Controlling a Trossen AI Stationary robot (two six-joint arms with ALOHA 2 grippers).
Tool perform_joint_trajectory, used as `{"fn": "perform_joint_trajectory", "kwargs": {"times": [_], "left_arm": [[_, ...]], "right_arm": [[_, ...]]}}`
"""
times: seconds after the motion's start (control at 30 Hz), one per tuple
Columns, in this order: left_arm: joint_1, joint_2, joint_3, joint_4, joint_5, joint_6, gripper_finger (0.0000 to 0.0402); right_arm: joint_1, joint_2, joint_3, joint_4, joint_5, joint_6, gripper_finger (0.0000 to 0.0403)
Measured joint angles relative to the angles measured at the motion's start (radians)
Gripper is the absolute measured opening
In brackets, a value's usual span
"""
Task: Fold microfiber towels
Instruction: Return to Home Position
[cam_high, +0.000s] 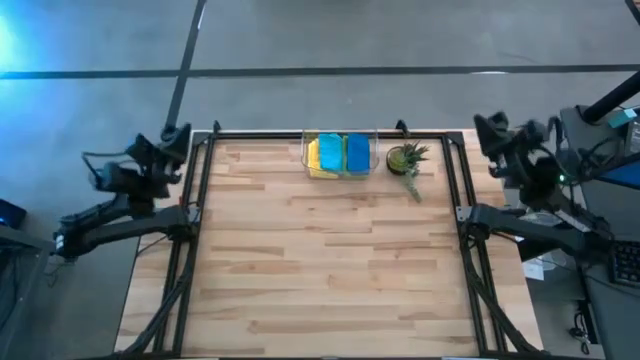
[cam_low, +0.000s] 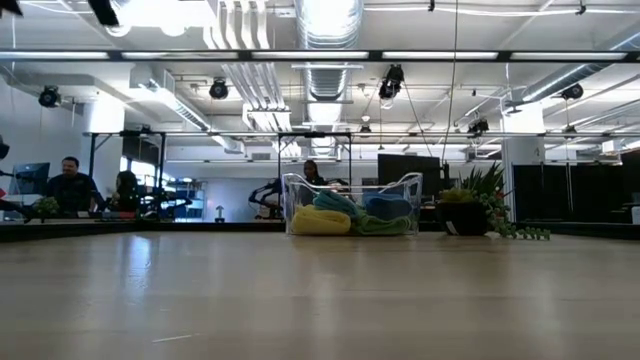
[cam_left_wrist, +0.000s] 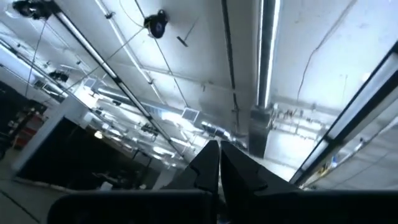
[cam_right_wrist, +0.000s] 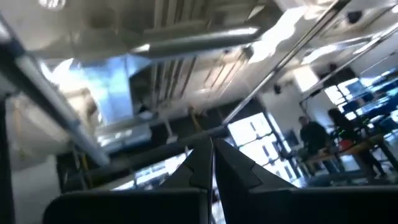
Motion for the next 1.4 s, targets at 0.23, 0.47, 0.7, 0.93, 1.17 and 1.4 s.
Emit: {"fn": "perform_joint_trajectory", "kwargs": {"times": [0.23, 0.47, 0.7, 0.93, 1.17, 1.4], "left_arm": [[-0.003, -0.312, -0.351, 0.112, -0.044, -0.239, 0.0000], [-0.043, -0.280, -0.482, 0.088, -0.045, -0.331, 0.0000], [-0.124, -0.288, -0.486, 0.105, -0.017, -0.328, 0.0000], [-0.224, -0.331, -0.486, -0.165, -0.055, -0.304, 0.0000], [-0.233, -0.330, -0.487, -0.320, -0.079, -0.333, 0.0000], [-0.235, -0.327, -0.488, -0.352, 0.015, -0.411, 0.0000]], "right_arm": [[0.000, -0.380, -0.236, -0.074, 0.112, 0.124, 0.0009], [0.008, -0.327, -0.241, -0.211, 0.006, 0.173, 0.0009], [0.012, -0.381, -0.322, -0.151, -0.036, 0.290, 0.0009], [0.035, -0.381, -0.520, 0.031, -0.063, 0.376, 0.0009], [0.164, -0.379, -0.697, 0.197, -0.006, 0.448, 0.0008], [0.271, -0.381, -0.700, 0.215, 0.060, 0.369, 0.0008]]}}
